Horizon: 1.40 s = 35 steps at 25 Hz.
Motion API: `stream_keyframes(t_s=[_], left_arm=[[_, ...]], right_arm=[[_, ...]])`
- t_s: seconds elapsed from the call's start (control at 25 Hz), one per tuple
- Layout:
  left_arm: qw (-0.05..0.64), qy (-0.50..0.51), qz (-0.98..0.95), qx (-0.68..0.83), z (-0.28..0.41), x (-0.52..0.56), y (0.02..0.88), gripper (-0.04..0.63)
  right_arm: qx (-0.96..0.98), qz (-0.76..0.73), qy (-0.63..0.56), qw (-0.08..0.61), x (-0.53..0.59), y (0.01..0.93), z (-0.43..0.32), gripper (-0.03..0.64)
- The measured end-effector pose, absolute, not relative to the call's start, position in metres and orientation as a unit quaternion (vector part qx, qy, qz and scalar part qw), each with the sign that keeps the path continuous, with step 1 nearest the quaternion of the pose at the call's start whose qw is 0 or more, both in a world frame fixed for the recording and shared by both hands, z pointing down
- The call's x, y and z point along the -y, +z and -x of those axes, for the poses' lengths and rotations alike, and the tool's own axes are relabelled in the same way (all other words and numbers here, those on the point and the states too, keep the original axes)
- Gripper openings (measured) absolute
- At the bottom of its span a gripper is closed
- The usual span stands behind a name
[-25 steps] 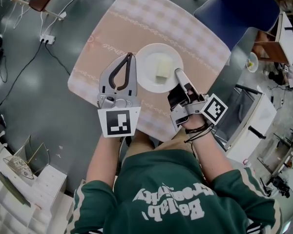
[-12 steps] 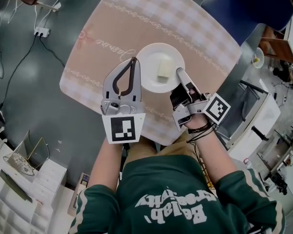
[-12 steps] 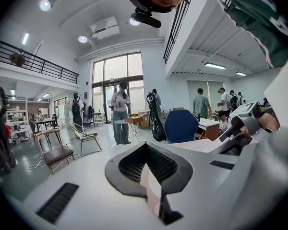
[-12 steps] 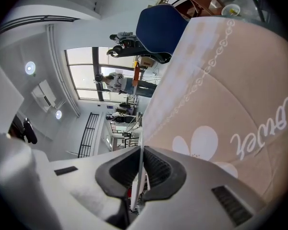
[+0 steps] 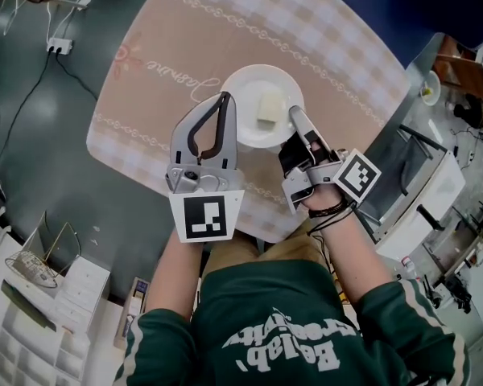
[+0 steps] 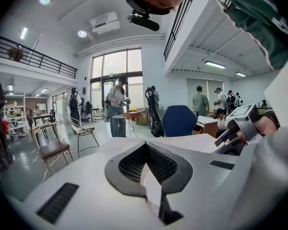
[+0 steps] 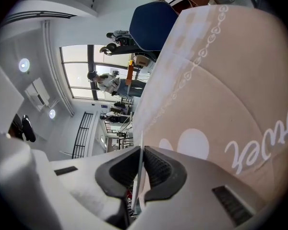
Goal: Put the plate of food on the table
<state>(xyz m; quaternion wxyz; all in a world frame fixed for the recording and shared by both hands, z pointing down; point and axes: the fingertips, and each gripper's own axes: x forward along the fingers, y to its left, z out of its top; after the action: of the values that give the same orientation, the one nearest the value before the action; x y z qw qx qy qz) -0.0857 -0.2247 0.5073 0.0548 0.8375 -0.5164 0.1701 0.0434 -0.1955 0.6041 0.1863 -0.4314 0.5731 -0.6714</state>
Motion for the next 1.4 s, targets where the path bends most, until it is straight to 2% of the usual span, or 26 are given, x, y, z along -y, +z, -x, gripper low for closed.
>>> stream_keyframes(t_s=[0.36, 0.64, 1.16, 1.28, 1.4], left_arm=[[0.071, 0.178, -0.836, 0.514, 0.084, 0.223, 0.530, 0.009], [0.080, 0.176, -0.836, 0.514, 0.083, 0.226, 0.533, 0.009], [0.067, 0.181, -0.841, 0.505, 0.075, 0.224, 0.529, 0.009], [0.067, 0.179, -0.844, 0.501, 0.071, 0.222, 0.527, 0.009], [0.069, 0.178, -0.846, 0.498, 0.069, 0.220, 0.527, 0.009]], right_arm=[[-0.559, 0.448, -0.674, 0.180, 0.191, 0.625, -0.050, 0.028], [-0.570, 0.480, -0.656, 0.124, 0.193, 0.631, -0.057, 0.040], [-0.603, 0.481, -0.631, 0.083, 0.195, 0.623, -0.056, 0.043], [-0.586, 0.492, -0.639, 0.075, 0.187, 0.628, -0.060, 0.058], [-0.593, 0.480, -0.642, 0.083, 0.185, 0.625, -0.054, 0.104]])
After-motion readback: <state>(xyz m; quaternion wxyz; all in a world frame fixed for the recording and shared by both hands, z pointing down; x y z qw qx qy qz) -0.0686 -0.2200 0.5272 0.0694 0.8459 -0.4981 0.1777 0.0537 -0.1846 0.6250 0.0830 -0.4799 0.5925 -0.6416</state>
